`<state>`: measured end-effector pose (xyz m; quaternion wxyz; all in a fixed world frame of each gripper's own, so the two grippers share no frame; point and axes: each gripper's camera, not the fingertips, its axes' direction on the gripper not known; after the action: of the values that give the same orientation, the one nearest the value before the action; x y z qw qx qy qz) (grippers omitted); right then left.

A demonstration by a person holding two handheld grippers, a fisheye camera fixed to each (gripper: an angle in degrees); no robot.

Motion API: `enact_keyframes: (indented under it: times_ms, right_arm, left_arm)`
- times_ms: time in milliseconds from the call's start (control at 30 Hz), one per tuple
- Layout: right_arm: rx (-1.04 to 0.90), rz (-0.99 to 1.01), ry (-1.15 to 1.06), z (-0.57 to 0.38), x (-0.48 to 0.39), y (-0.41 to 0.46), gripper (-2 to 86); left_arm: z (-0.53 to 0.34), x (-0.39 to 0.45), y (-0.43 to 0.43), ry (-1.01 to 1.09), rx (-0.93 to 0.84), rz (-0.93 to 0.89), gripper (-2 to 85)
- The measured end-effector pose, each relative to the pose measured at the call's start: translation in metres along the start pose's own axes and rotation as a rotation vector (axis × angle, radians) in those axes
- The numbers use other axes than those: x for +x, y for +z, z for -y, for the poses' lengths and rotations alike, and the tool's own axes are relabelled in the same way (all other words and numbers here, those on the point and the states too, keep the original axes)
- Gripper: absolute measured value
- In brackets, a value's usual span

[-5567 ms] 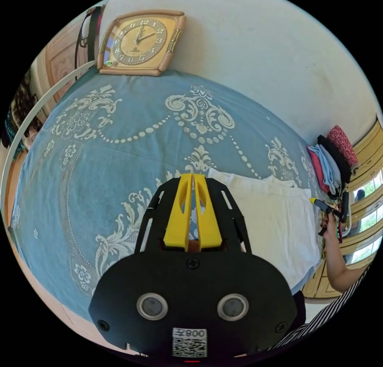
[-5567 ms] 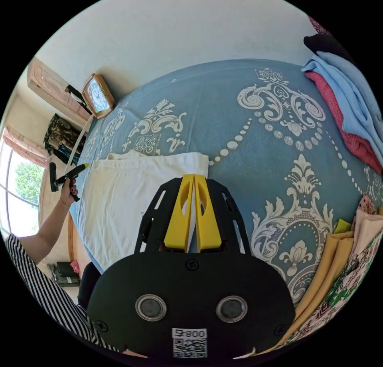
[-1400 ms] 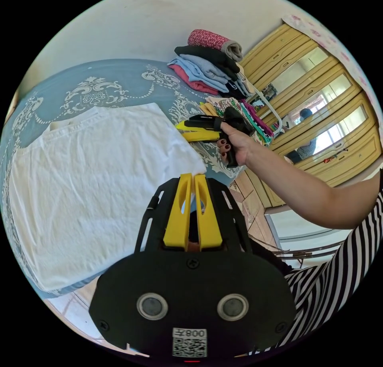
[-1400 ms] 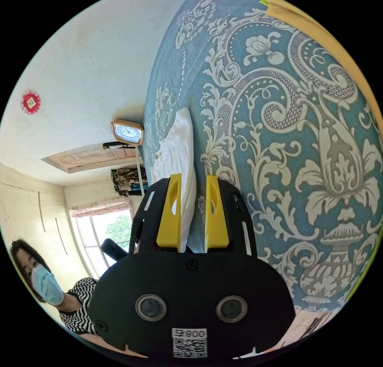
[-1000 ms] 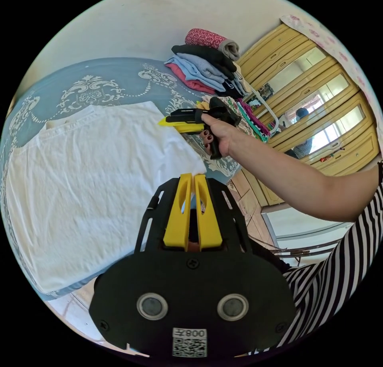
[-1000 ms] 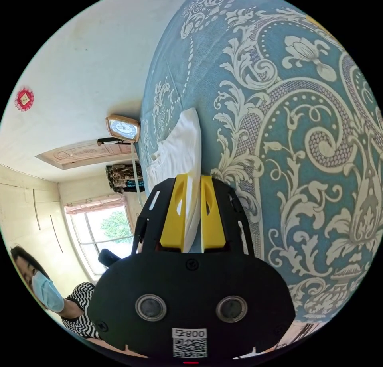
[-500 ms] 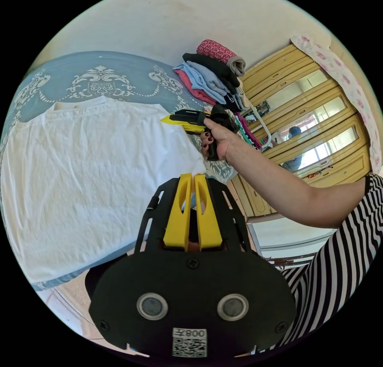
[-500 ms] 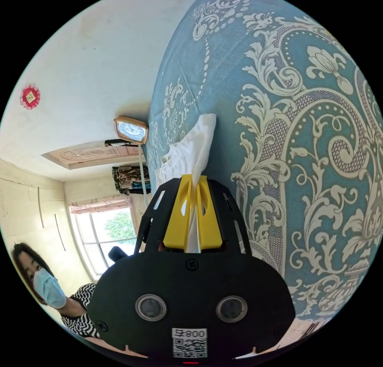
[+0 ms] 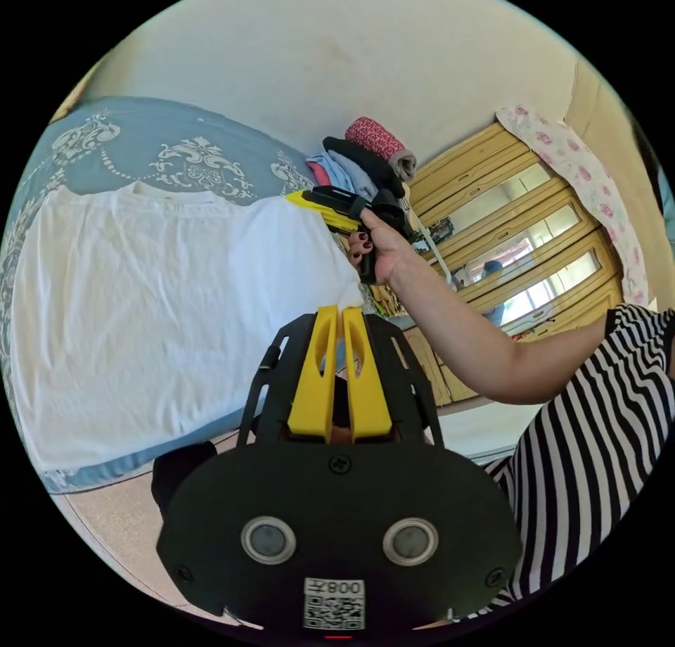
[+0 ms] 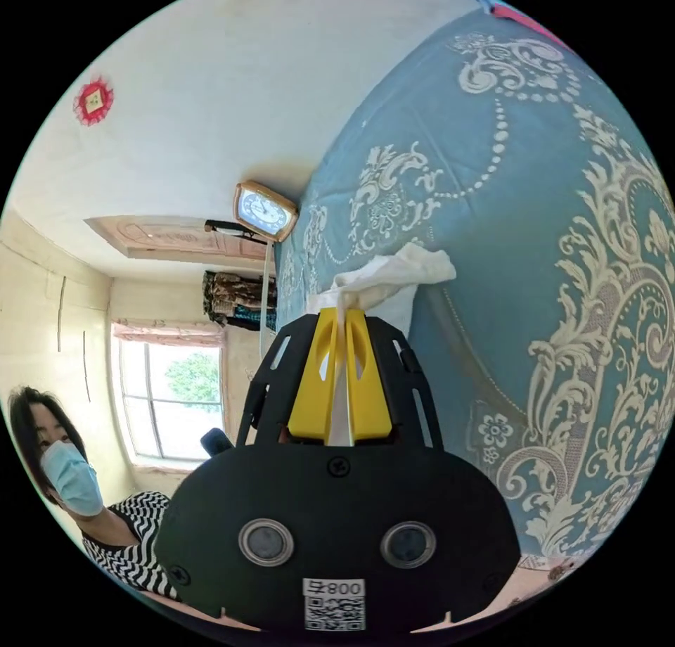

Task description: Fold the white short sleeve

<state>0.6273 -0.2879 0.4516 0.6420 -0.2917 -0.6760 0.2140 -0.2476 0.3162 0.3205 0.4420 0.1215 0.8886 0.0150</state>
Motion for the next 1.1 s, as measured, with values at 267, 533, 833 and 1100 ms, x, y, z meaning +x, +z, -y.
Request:
enact_keyframes:
  times_ms: [267, 533, 833, 1100]
  right_arm:
    - [-0.163, -0.091, -0.227, 0.030, -0.043, 0.150, 1.8]
    - [-0.313, -0.122, -0.293, 0.042, -0.028, 0.290, 1.5]
    - [-0.405, -0.200, -0.324, 0.056, 0.015, 0.398, 1.6]
    - [-0.477, -0.250, -0.328, 0.068, 0.062, 0.473, 2.3]
  left_arm:
    - [-0.007, -0.034, -0.156, -0.179, 0.208, 0.003, 1.1]
    - [-0.033, -0.073, -0.271, -0.378, 0.342, 0.040, 1.0]
    - [-0.041, -0.091, -0.353, -0.479, 0.402, 0.025, 1.1]
    - [-0.049, -0.096, -0.398, -0.563, 0.462, -0.003, 1.3]
